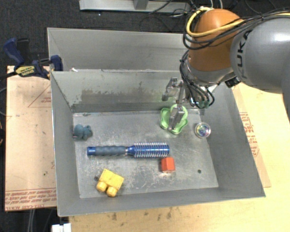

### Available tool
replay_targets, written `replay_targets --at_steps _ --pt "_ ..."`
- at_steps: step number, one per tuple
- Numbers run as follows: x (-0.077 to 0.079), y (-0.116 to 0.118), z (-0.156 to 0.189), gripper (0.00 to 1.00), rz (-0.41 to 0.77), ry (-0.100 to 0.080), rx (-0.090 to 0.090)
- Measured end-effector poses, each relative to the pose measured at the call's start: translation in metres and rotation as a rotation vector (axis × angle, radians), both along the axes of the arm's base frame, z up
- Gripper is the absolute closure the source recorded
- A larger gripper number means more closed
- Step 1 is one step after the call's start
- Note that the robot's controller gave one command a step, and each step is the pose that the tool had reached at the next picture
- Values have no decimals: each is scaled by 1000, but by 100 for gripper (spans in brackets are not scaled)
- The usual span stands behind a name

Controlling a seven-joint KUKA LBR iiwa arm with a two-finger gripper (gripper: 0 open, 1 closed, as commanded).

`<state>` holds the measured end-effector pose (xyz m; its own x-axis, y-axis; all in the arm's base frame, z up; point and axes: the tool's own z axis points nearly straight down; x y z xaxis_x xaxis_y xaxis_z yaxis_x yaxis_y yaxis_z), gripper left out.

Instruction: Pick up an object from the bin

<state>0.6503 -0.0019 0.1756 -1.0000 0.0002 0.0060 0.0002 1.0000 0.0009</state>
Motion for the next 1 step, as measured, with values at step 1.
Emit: replay_targets --at_steps 1 --pt "5 -19 -85 0 -194 -25 3"
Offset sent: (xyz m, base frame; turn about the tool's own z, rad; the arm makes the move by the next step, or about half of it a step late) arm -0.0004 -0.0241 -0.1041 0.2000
